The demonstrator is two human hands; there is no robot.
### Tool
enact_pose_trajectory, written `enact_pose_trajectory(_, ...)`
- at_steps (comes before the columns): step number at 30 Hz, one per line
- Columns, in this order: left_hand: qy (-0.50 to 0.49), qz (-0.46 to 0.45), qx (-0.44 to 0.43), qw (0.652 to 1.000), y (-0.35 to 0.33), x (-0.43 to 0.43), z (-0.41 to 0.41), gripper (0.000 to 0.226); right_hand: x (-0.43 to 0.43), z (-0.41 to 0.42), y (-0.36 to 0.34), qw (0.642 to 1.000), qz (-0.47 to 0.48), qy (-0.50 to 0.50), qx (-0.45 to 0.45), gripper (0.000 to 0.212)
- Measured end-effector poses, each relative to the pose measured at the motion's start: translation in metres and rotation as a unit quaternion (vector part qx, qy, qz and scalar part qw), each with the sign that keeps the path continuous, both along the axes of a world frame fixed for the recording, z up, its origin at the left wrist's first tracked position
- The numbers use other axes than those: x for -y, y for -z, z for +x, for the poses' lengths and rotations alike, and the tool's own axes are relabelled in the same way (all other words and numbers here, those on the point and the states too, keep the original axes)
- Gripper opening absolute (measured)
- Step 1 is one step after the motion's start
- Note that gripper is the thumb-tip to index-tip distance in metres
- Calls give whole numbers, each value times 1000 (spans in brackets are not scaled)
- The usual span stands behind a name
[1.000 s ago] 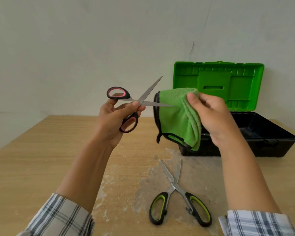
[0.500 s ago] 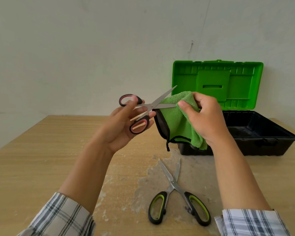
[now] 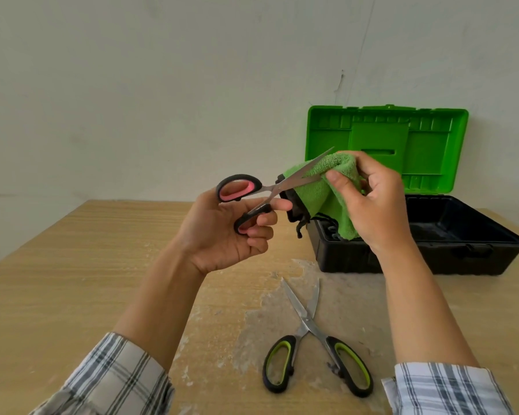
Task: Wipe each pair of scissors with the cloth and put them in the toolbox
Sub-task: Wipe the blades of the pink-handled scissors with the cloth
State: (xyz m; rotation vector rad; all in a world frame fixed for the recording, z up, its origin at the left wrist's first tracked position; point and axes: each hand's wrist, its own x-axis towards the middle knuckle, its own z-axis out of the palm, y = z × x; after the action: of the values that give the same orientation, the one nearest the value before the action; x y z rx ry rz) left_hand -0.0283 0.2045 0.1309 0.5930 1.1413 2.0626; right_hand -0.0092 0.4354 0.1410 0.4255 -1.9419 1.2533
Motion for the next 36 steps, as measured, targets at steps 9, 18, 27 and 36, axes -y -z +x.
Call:
enact_pose_trajectory(9, -167, -186, -226, 942, -16, 6, 7, 23, -11, -6, 8, 977, -160, 127, 66, 2)
enact_pose_trajectory(18, -351, -235, -308, 853, -10, -3, 3, 26, -9, -2, 1, 982, -147, 38, 112, 12)
enact_pose_trajectory(27, -358, -239, -296, 853, -8, 0, 2, 17, 6, 0, 2, 985, -95, 3, 147, 12)
enact_pose_trajectory(36, -322, -248, -322, 855, -8, -2, 4, 14, 20, -2, 1, 969, -198, -33, 147, 5)
